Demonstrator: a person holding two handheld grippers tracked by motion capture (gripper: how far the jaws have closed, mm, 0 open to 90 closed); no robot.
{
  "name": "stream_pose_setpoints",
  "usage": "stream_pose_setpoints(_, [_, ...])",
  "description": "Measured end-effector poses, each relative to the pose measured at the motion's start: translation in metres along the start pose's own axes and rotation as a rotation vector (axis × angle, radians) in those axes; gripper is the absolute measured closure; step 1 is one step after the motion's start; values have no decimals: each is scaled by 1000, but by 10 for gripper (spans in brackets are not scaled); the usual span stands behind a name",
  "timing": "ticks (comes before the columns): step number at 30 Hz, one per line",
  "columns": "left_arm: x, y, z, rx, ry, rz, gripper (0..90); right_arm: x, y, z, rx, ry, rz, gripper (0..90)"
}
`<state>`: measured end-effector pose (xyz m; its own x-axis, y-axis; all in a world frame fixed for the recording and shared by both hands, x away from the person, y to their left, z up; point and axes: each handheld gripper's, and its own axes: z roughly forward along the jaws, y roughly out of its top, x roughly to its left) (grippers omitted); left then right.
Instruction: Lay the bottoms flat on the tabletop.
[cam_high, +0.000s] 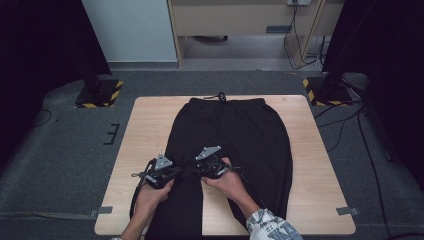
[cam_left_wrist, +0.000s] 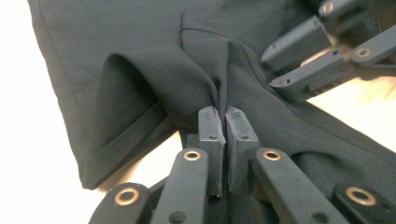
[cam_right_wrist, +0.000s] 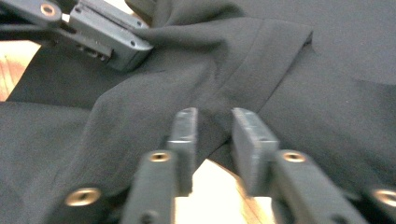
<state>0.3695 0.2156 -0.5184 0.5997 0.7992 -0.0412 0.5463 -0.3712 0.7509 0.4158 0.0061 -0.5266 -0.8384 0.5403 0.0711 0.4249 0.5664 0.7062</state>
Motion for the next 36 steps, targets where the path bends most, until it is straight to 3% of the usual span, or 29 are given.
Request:
stream_pose_setpoints(3, [0,0,0,-2,6,6,840,-1,0,0,3,8,-3,897])
stream_pose_setpoints(7, [3,0,-3,-14,25,-1,785,-1,-2,-5,4,13,-12,900])
stream_pose_setpoints(13, [9,1,-12,-55,80,-9,605,0,-9,-24,1,19,-27,900])
stream_pose_setpoints(18, [18,3,-21,-80,112,-22,537,-2,-19,-38,-7,22,-20,900])
stream_pose_setpoints(22, [26,8,-21,-80,110,-12,473,-7,-22,-41,-4,21,-10,900])
stream_pose_setpoints(23, [28,9,-20,-81,104,-7,454,-8,-22,-40,-9,19,2,880])
stream_pose_setpoints(26, [36,14,-11,-78,69,-13,386,-14,-17,-37,-26,-5,29,646])
stream_pose_setpoints(28, [42,15,-1,-59,34,-18,344,-19,-13,-33,-45,-7,57,545])
stream_pose_setpoints(29, [44,15,4,-48,37,-19,350,-20,-10,-30,-48,-2,65,510])
stream_pose_setpoints(33, [47,16,17,-10,18,-19,491,-20,5,-12,-51,7,79,410])
stream_pose_setpoints(36, [47,19,17,2,17,-15,661,-19,15,3,-46,16,88,376])
